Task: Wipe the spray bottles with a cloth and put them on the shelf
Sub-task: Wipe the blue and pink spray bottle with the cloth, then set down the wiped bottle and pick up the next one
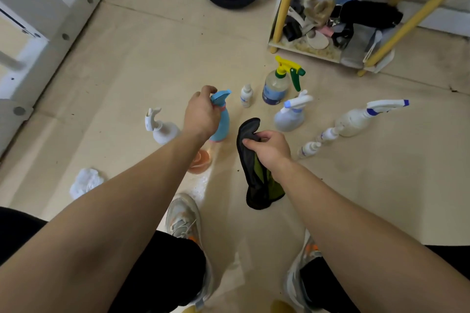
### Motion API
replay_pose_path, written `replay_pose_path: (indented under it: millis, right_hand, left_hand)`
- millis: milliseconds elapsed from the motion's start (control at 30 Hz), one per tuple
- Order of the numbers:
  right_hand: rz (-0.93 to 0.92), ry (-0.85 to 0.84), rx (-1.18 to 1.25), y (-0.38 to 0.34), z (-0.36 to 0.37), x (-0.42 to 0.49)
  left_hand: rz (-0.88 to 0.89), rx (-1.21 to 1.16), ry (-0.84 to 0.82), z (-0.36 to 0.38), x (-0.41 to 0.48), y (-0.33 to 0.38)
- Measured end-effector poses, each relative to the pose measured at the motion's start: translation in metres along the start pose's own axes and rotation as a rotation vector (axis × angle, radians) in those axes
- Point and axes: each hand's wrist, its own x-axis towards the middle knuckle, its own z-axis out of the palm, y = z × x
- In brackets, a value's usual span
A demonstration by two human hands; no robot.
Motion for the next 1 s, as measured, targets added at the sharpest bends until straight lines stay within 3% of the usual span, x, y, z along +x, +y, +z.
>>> replay_pose_path:
  millis: [300, 500, 633, 733, 800, 1000]
  right_hand:
    - [0.011, 0.003, 0.011, 0.002, 0.006, 0.011]
    - [0.008, -0.003, -0.01, 0.003, 0.0, 0.003]
    - [0.006, 0.007, 0.001, -0.003, -0.011, -0.01]
    - [-0.005, 0.011, 0.045, -0.006, -0.022, -0.023]
    - [-0.014, 0.034, 0.135, -0.005, -0.03, -0.029]
    - [-0.051, 0.064, 0.498, -0.01, -0.046, -0.043]
  left_hand:
    - [0.048, 0.712, -0.045, -0.003, 0.003, -0.014]
    - [-0.01, 0.708, -0.083, -0.01, -0.002, -0.021]
    - [0.009, 0.685, -0.016, -0.015, -0.011, -0.015]
    - [0.107, 0.509, 0.027, -0.014, -0.021, 0.002]
    - [0.124, 0.274, -0.04, -0.009, -0.033, 0.019]
    - [-0.368, -0.448, -0.805, 0.01, -0.083, 0.054]
